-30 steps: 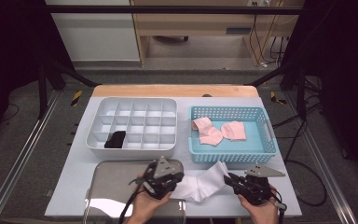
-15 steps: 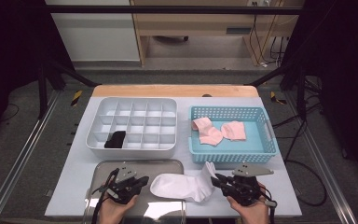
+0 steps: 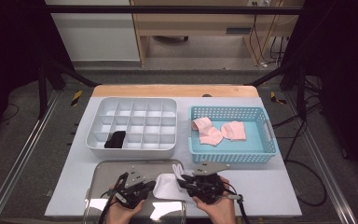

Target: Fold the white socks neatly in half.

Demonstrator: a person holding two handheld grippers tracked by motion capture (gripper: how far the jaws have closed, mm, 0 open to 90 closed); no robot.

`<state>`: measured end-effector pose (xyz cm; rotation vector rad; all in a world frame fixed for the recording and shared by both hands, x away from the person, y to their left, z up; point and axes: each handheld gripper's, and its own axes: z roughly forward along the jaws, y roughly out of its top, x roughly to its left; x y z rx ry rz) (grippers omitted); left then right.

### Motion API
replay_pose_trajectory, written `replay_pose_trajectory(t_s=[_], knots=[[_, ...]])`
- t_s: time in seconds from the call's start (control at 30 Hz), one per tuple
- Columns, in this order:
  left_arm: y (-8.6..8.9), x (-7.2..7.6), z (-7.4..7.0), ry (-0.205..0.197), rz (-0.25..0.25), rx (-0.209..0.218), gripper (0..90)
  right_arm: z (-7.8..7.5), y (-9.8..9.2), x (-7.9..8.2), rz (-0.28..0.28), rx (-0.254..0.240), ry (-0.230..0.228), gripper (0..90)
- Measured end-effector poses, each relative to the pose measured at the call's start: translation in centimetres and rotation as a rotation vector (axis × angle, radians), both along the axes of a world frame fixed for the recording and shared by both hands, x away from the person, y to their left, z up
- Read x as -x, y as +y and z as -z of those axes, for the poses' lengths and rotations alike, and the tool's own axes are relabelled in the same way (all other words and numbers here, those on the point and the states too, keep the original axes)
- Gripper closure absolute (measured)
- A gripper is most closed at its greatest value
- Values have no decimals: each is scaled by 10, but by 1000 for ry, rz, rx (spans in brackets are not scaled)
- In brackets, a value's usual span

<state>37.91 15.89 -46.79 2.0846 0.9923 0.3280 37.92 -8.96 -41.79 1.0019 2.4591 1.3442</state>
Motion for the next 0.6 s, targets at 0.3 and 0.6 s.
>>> replay_pose_trajectory(t_s=[0.3,0.6], knots=[[3,-3,1,7,-9,8,892,24,31,-4,-44,46,31,771],[8,-4,1,20,-14,23,892,30,46,-5,-59,72,25,767]])
